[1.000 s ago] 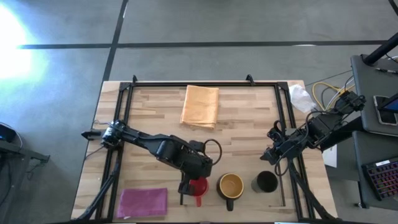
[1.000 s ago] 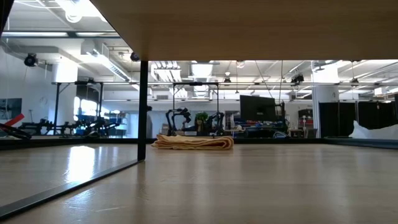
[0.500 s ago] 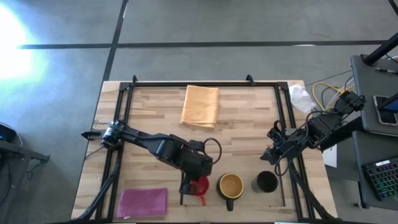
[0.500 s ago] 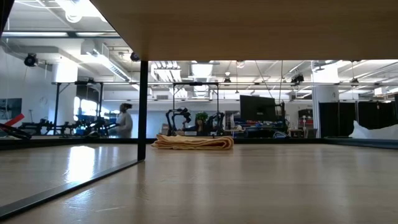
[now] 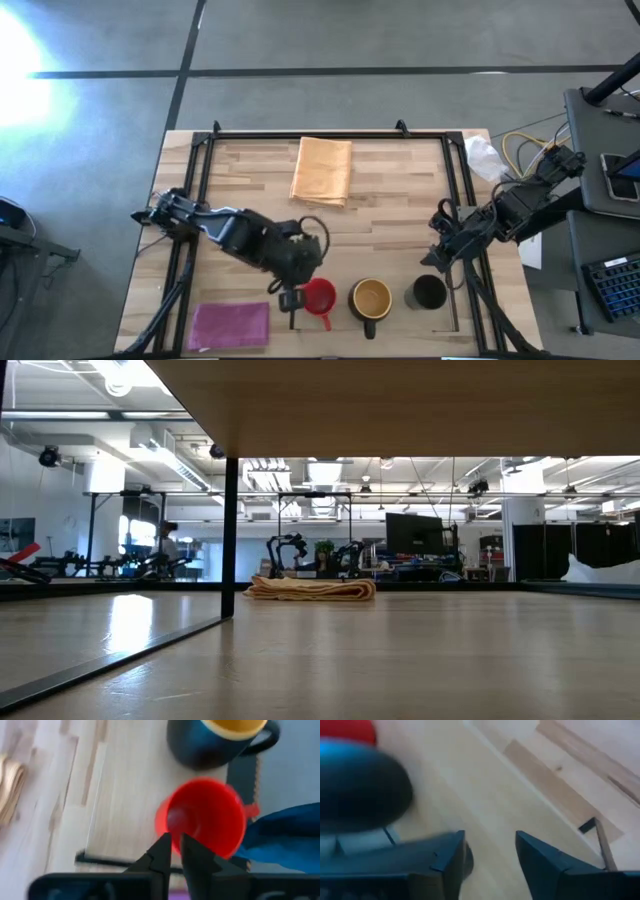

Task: Stack small to large cups/mugs on shelf
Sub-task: Put the red mug on the shelf

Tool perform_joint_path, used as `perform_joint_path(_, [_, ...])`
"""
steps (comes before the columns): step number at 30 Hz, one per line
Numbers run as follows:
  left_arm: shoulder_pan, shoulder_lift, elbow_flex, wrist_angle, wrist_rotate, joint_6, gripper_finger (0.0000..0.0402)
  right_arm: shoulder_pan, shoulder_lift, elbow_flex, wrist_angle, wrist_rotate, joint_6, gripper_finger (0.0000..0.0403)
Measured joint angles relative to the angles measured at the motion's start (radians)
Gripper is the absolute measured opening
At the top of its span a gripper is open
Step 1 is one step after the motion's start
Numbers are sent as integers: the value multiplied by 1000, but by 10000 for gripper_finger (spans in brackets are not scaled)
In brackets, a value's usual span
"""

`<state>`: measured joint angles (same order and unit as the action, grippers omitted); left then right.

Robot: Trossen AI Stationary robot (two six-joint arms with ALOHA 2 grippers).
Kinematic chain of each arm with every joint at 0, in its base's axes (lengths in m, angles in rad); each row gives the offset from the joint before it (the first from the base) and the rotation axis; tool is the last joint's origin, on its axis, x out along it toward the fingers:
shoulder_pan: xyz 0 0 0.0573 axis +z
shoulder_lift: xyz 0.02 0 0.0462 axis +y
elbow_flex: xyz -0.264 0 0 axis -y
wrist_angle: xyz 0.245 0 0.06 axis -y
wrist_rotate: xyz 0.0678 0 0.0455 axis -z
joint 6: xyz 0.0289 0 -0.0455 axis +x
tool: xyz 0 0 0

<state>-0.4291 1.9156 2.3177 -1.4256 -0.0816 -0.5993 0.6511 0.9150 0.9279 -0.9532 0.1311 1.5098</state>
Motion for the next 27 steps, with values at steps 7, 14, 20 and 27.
perform_joint_path(7, [-62,-2,-27,-85,-73,-143,4,93,9,80,-155,174,-71,41])
perform_joint_path(14, [-90,-2,-47,-99,-130,-262,1,97,14,304,-238,488,-192,9])
perform_joint_path(20, [-144,-2,-47,-146,-163,-383,0,147,113,540,-222,526,-375,9])
perform_joint_path(27, [-195,-4,-73,-146,-221,-441,0,205,353,784,-300,513,-470,8])
